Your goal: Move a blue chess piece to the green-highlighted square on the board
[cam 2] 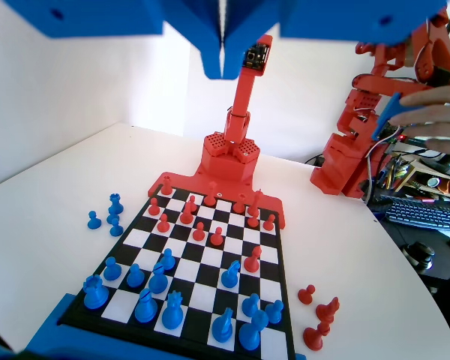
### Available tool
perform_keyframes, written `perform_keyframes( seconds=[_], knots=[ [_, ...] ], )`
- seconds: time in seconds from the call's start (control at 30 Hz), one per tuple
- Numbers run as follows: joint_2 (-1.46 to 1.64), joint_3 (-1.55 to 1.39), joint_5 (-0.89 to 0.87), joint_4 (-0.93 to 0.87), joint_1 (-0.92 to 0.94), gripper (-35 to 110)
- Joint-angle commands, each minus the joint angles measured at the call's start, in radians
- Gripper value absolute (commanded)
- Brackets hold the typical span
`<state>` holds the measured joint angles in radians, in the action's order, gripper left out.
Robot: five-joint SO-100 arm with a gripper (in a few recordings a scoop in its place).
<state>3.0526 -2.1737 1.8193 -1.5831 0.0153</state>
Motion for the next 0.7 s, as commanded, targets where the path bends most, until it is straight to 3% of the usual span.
perform_keyframes(
  seconds=[0.0, 0.67],
  knots=[
    [0.003, -0.002, -0.003, 0.012, 0.006, 3],
    [-0.009, -0.002, -0.008, 0.009, 0.020, 3]
  ],
)
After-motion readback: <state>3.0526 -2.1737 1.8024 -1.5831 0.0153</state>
